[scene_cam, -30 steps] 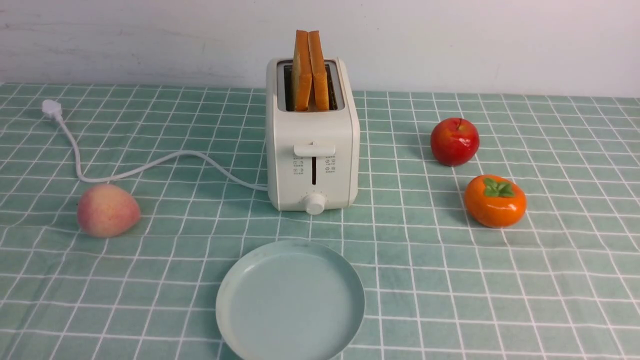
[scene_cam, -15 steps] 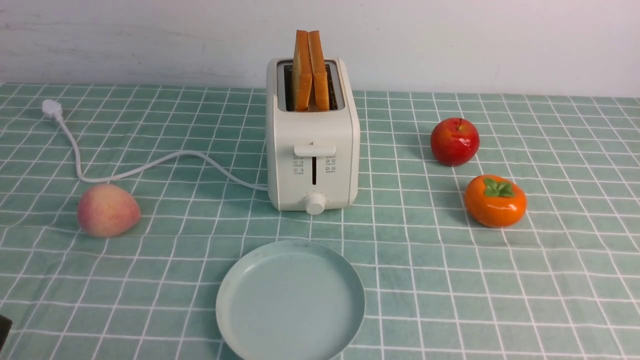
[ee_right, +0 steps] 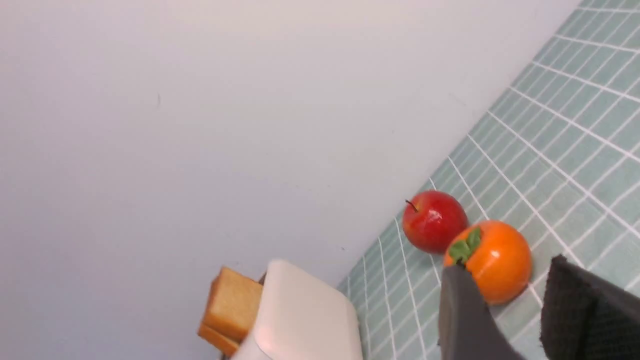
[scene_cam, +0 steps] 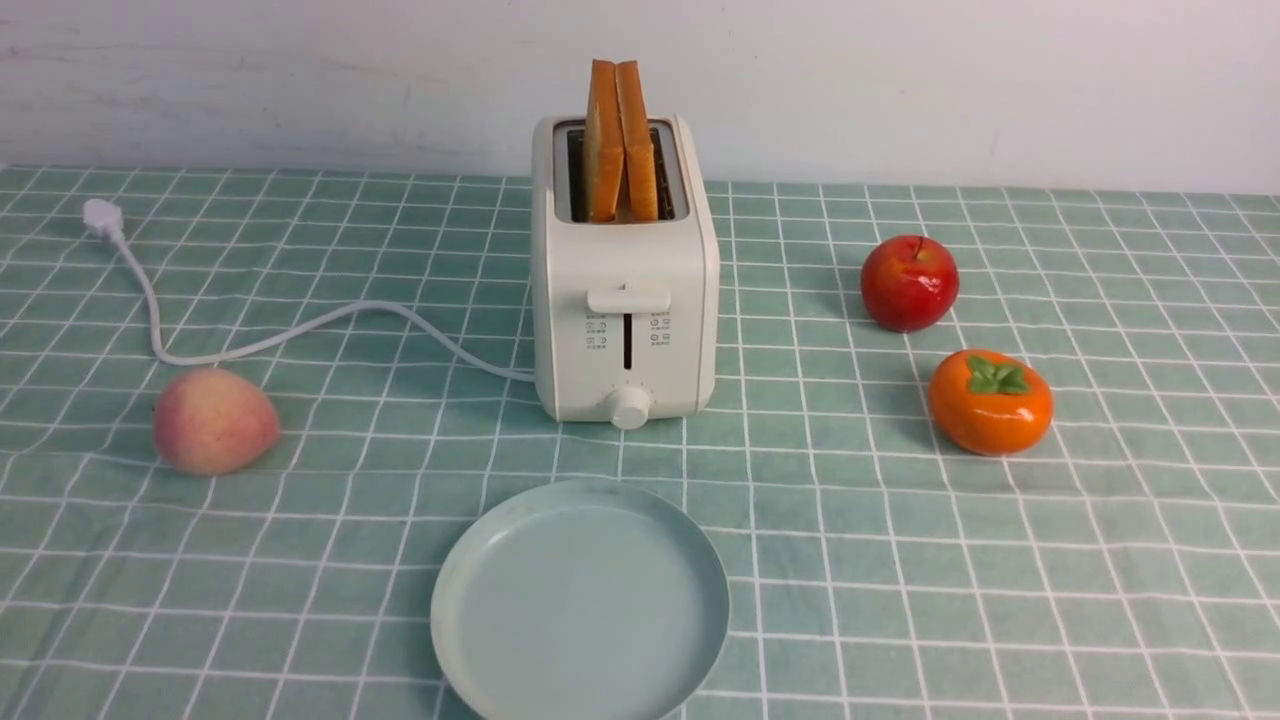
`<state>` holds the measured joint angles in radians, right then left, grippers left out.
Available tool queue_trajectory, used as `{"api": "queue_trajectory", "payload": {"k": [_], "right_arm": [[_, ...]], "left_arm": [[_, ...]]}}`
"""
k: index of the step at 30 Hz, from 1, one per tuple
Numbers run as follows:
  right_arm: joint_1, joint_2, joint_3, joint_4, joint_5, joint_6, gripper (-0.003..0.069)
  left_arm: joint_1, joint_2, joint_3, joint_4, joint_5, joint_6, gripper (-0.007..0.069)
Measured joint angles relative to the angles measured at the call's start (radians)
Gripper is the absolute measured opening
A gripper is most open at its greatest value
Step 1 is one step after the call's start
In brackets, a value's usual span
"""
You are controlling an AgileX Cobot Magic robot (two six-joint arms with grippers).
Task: Take toasted bread from bread machine on blue coffee table place on plate.
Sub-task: 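Reach for a toast slice standing in the toaster with the left gripper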
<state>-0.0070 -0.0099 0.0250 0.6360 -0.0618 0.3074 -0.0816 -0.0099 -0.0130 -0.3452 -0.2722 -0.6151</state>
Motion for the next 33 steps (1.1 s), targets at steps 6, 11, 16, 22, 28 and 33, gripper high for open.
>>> {"api": "queue_trajectory", "payload": {"k": [6, 11, 16, 22, 28, 33], "right_arm": [[0.017, 0.000, -0.083, 0.053, 0.071, 0.105, 0.0227], [0.066, 0.090, -0.429, -0.150, 0.476, 0.018, 0.0118], [0.071, 0.389, -0.741, -0.377, 0.932, -0.080, -0.0017], [0.071, 0.597, -0.791, -0.457, 1.130, -0.178, -0.0018], [0.071, 0.633, -0.791, -0.381, 1.099, -0.201, -0.0016], [0.071, 0.633, -0.791, -0.367, 1.046, -0.201, -0.0014]], "left_arm": [[0.001, 0.074, -0.350, 0.176, 0.261, 0.002, -0.0014], [0.001, 0.356, -0.665, 0.283, 0.743, 0.056, -0.0014], [0.001, 0.785, -0.875, 0.219, 1.151, 0.274, -0.0014], [0.001, 1.110, -0.976, -0.033, 1.141, 0.560, -0.0014], [0.001, 1.335, -1.148, -0.311, 1.069, 0.835, -0.0014], [-0.019, 1.448, -1.283, -0.378, 1.048, 0.939, -0.0014]]}}
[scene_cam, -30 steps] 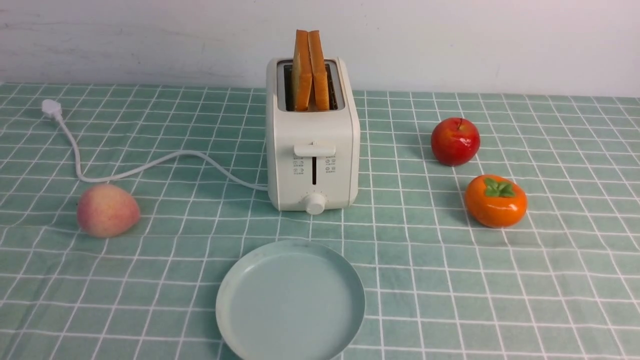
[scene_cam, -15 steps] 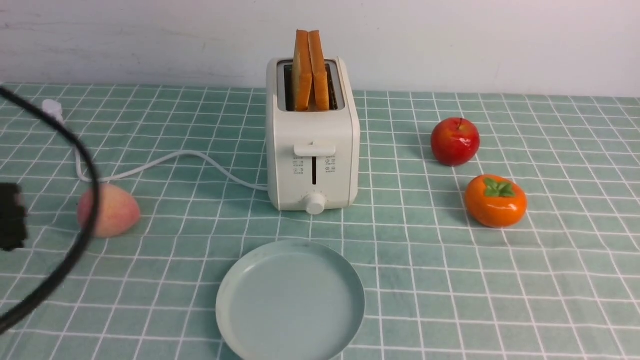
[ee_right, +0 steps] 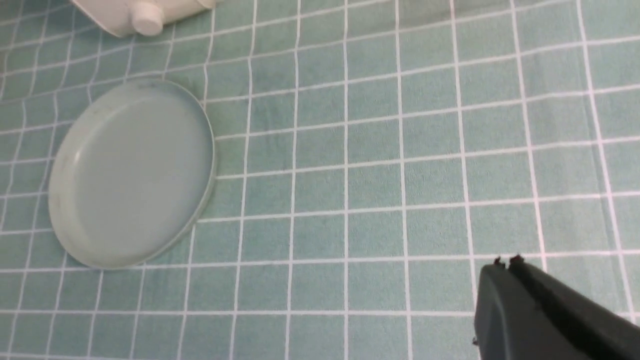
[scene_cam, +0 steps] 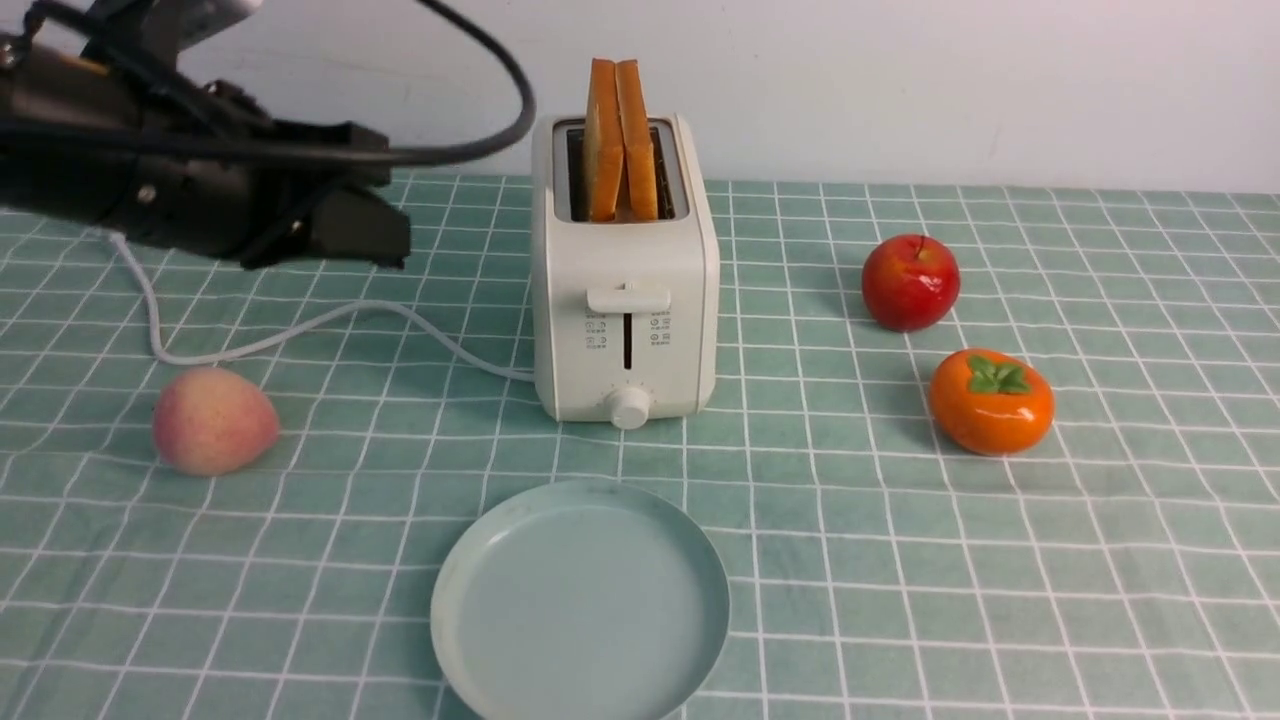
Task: Take toasted bread from bread machine on blue coffee table place on plate.
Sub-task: 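Reach for a toast slice standing in the toaster with the left gripper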
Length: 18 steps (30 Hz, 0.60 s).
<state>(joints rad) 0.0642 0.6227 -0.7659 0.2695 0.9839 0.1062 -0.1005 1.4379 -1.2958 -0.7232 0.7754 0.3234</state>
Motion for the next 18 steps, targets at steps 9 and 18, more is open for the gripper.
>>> {"api": "queue_trajectory", "payload": {"k": [9, 18], "right_arm": [[0.000, 0.000, 0.000, 0.010, -0.048, 0.000, -0.0007], [0.000, 0.000, 0.000, 0.061, -0.055, 0.000, -0.0001]], "left_arm": [[-0.160, 0.226, -0.227, 0.084, -0.173, 0.000, -0.0014], [-0.202, 0.438, -0.419, 0.096, -0.257, 0.010, 0.0138]]}}
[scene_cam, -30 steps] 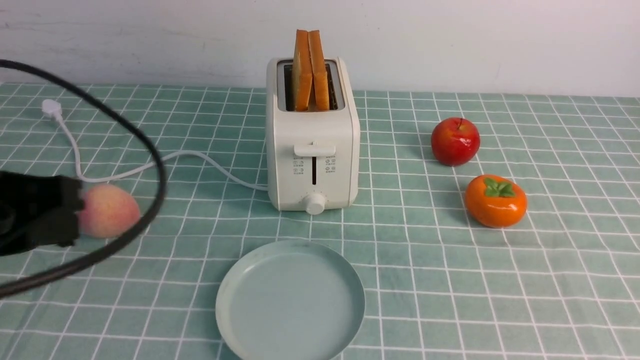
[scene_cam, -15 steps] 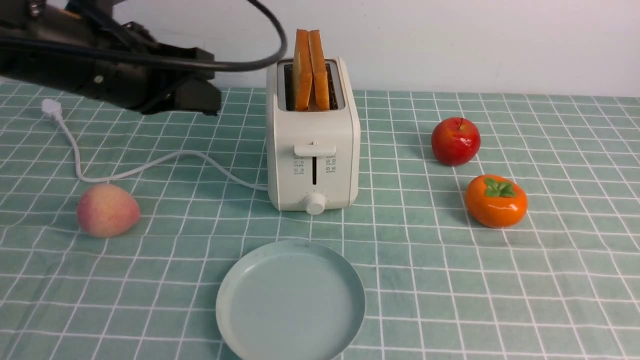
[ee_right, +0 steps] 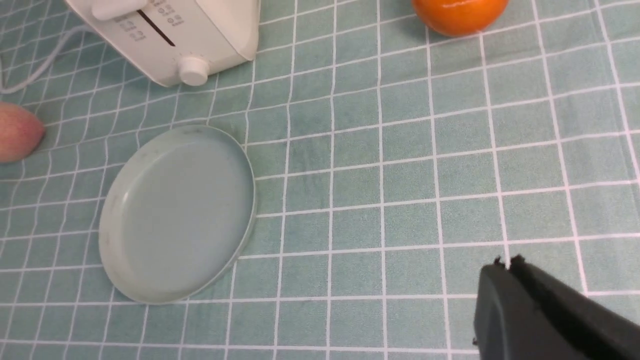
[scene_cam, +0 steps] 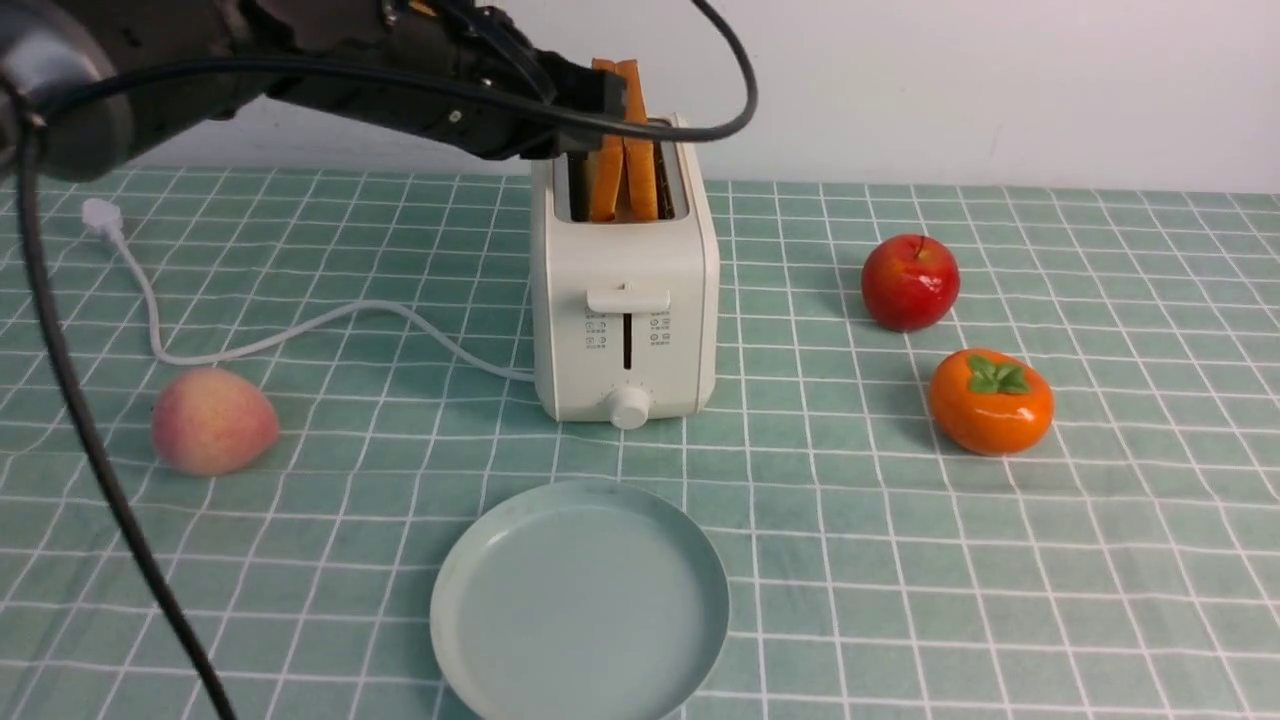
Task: Take toasted bread from bread machine on blue coffee table place on plate.
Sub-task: 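Reach for a toast slice standing in the toaster with the left gripper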
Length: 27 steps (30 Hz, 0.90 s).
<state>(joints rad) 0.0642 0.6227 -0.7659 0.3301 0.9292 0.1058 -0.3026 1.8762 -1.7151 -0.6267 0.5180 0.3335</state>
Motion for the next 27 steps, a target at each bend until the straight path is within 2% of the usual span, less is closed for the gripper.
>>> {"api": "queue_trajectory", "payload": {"k": [6, 8, 11, 16, 19, 20, 21, 23, 27], "right_arm": [[0.000, 0.000, 0.000, 0.007, -0.001, 0.000, 0.0001], [0.000, 0.000, 0.000, 0.007, -0.005, 0.000, 0.0001], [0.000, 0.000, 0.000, 0.007, -0.008, 0.000, 0.0004], [0.000, 0.001, 0.000, 0.009, -0.008, 0.000, 0.0008], [0.000, 0.004, 0.000, 0.009, -0.011, 0.000, 0.0010], [0.000, 0.004, 0.000, 0.009, -0.011, 0.000, 0.0011], [0.000, 0.004, 0.000, 0.009, -0.012, 0.000, 0.0012], [0.000, 0.004, 0.000, 0.009, -0.012, 0.000, 0.0013], [0.000, 0.004, 0.000, 0.009, -0.012, 0.000, 0.0015]], "left_arm": [[-0.002, 0.102, -0.049, 0.014, -0.046, 0.065, 0.0378], [-0.002, 0.123, -0.049, 0.028, -0.066, 0.093, 0.0428], [-0.002, 0.137, -0.049, 0.037, -0.092, 0.101, 0.0446], [-0.002, 0.142, -0.050, 0.040, -0.144, 0.103, 0.0407], [-0.002, 0.142, -0.050, 0.040, -0.192, 0.105, 0.0289], [-0.002, 0.142, -0.050, 0.040, -0.192, 0.105, 0.0289], [-0.002, 0.142, -0.050, 0.040, -0.201, 0.106, 0.0201], [-0.002, 0.142, -0.050, 0.040, -0.201, 0.106, 0.0113], [-0.002, 0.139, -0.050, 0.074, -0.187, 0.106, 0.0088]]}}
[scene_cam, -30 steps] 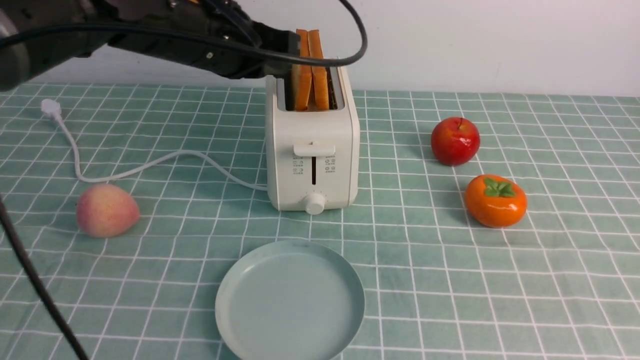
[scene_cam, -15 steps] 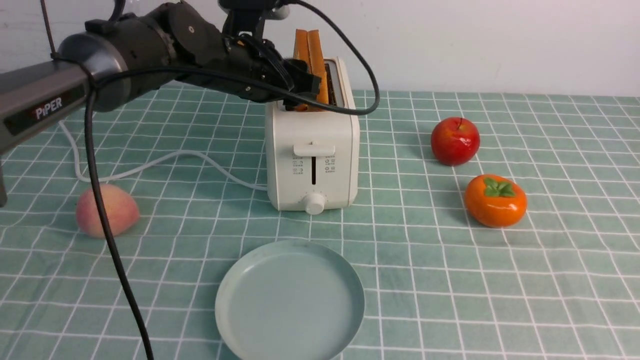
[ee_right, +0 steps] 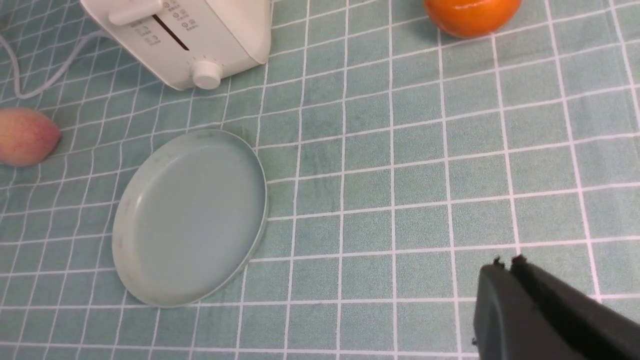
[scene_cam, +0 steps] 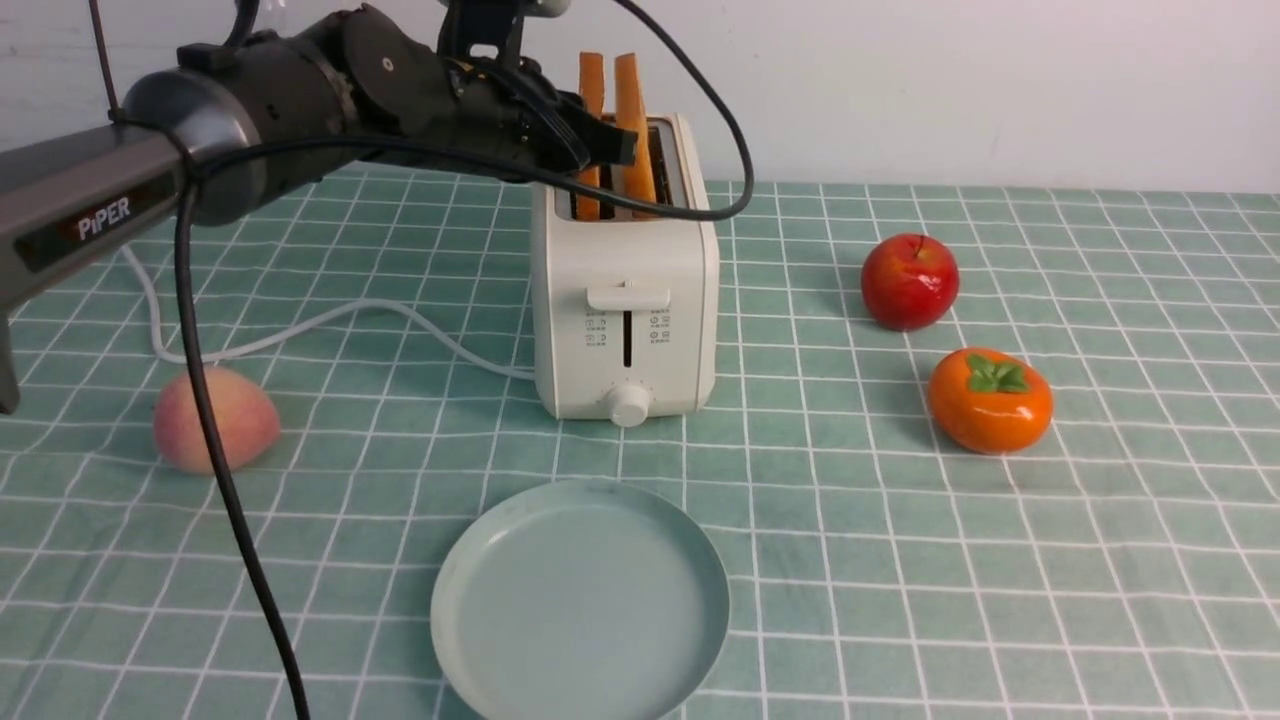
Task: Take toasted bread from bread machine on blue coffee table place on plate.
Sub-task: 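Reach for a toast slice standing in the toaster with the left gripper, then place the slice of bread on the plate with the left gripper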
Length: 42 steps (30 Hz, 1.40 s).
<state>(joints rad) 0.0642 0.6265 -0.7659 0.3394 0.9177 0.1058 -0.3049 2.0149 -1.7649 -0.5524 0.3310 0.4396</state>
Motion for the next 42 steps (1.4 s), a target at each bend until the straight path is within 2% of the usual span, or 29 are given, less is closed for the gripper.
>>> {"api": "queue_trajectory", "payload": {"k": [8, 18, 19, 22, 23, 28, 31, 35, 37, 38, 39, 42], "right_arm": [[0.000, 0.000, 0.000, -0.001, 0.000, 0.000, 0.0018], [0.000, 0.000, 0.000, 0.000, -0.001, -0.007, 0.0025], [0.000, 0.000, 0.000, -0.003, -0.001, -0.007, 0.0027], [0.000, 0.000, 0.000, -0.006, -0.002, -0.007, 0.0031], [0.000, 0.000, 0.000, -0.006, -0.002, -0.007, 0.0031], [0.000, 0.000, 0.000, -0.007, -0.002, -0.026, 0.0033], [0.000, 0.000, 0.000, -0.007, -0.002, -0.033, 0.0033], [0.000, 0.000, 0.000, -0.007, 0.002, -0.034, 0.0035], [0.000, 0.000, 0.000, -0.007, 0.018, -0.034, 0.0036], [0.000, 0.000, 0.000, -0.007, 0.018, -0.034, 0.0036], [0.000, 0.000, 0.000, -0.007, 0.030, -0.034, 0.0038], [0.000, 0.000, 0.000, -0.007, 0.039, -0.035, 0.0044]], "left_arm": [[0.000, -0.057, 0.000, 0.120, 0.104, -0.033, 0.0088], [0.000, -0.336, 0.000, 0.290, 0.244, -0.242, 0.0087], [0.000, -0.411, -0.002, 0.321, 0.320, -0.292, 0.0087], [0.000, -0.501, -0.003, 0.365, 0.471, -0.335, 0.0085], [0.000, -0.506, -0.004, 0.367, 0.483, -0.337, 0.0085], [0.000, -0.572, 0.028, 0.389, 0.752, -0.417, 0.0081], [0.000, -0.588, 0.152, 0.366, 0.808, -0.440, 0.0081], [0.001, -0.588, 0.342, 0.292, 0.799, -0.440, 0.0079], [0.001, -0.587, 0.459, 0.206, 0.744, -0.411, 0.0079], [0.001, -0.587, 0.468, 0.206, 0.736, -0.406, 0.0079], [0.001, -0.585, 0.542, 0.119, 0.673, -0.365, 0.0079], [0.001, -0.569, 0.637, -0.022, 0.562, -0.274, 0.0077]]}}
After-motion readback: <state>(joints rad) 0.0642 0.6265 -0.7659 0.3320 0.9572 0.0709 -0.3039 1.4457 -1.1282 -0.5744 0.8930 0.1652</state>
